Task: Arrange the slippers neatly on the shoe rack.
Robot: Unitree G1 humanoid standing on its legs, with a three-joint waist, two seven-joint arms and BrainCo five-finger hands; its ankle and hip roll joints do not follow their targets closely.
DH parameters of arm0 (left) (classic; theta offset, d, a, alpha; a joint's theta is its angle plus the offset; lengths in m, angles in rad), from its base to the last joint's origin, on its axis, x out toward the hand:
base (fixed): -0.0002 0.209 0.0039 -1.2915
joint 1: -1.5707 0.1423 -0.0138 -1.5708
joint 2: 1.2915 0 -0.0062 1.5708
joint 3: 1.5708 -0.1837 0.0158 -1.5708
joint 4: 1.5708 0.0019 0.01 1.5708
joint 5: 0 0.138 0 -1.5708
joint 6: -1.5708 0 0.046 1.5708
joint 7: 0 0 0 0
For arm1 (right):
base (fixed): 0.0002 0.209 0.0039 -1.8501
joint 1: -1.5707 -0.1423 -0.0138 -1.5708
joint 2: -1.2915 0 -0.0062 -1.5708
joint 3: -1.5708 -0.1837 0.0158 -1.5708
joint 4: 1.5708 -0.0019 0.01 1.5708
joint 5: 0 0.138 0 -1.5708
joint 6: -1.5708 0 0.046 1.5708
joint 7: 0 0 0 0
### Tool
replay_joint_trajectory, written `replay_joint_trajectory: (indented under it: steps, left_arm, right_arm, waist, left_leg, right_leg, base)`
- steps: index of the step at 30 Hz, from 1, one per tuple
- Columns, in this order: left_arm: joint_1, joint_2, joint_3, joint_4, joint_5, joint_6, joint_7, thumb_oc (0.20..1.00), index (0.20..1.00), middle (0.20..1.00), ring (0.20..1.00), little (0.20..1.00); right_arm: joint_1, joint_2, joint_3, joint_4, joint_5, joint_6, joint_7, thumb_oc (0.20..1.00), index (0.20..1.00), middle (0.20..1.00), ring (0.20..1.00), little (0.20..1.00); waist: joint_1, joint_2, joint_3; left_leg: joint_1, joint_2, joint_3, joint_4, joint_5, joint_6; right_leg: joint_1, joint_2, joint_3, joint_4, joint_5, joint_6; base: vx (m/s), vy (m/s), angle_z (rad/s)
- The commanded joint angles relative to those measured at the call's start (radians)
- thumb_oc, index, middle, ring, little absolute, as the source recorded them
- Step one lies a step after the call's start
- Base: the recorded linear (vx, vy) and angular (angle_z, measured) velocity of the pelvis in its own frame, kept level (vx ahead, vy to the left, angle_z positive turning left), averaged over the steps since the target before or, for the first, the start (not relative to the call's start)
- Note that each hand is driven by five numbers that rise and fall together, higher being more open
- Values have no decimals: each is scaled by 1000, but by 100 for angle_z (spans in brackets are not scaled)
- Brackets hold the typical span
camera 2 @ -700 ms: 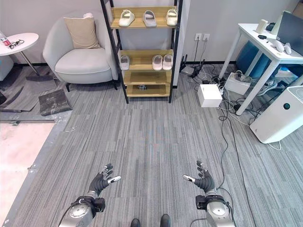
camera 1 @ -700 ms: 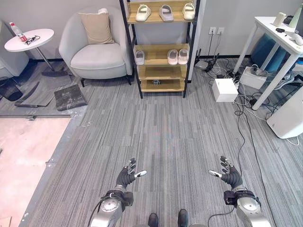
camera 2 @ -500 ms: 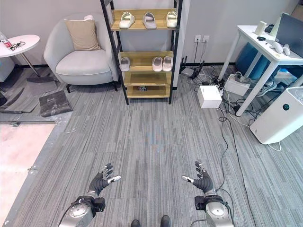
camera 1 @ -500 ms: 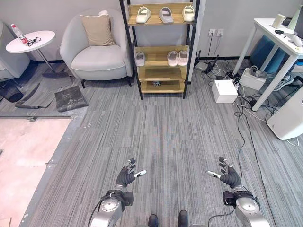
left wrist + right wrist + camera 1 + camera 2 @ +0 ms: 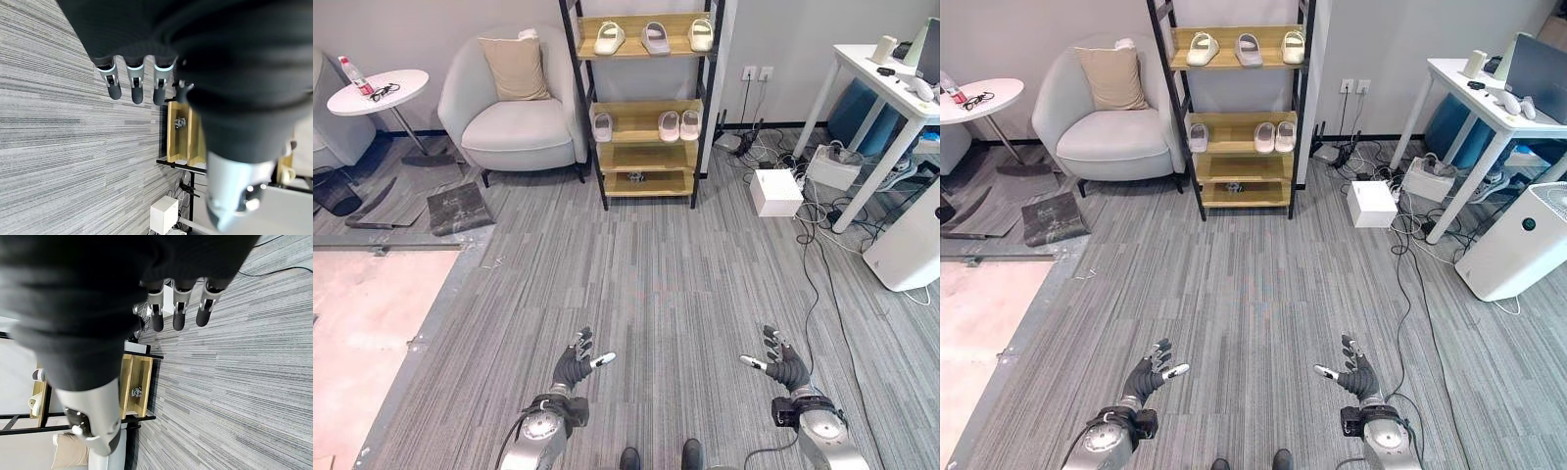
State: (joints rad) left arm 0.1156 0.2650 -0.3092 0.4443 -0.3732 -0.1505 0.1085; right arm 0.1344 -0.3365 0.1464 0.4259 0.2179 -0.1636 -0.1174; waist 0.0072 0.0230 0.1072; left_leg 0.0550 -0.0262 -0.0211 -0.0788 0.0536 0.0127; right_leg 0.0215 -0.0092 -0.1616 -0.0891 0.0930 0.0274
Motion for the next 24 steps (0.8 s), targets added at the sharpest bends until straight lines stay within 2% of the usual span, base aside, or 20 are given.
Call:
replay_joint_trajectory:
  steps: [1, 24]
  left_arm:
    - [-39, 3, 23, 0, -2, -31, -4, 1000, 1000, 1000, 1000, 1000]
    - [-22, 14, 35, -6, 6, -27, 5, 1000, 1000, 1000, 1000, 1000]
  right_arm:
    - [-9, 12, 5, -7, 12, -24, 2, 1000, 1000, 1000, 1000, 1000]
    - [-25, 21, 27, -16, 16, -16, 10, 1000, 1000, 1000, 1000, 1000]
  waist:
    - [-1, -35, -26]
    - [7, -44, -1]
  left_leg:
    - [-20, 11, -69, -8, -32, -49]
    - [-31, -5, -72, -8, -40, -28]
  right_leg:
    - [67, -65, 11, 2, -140, 82]
    - [58, -81, 18, 2, -126, 93]
  base:
    - [0, 0, 0]
    - [3, 8, 1]
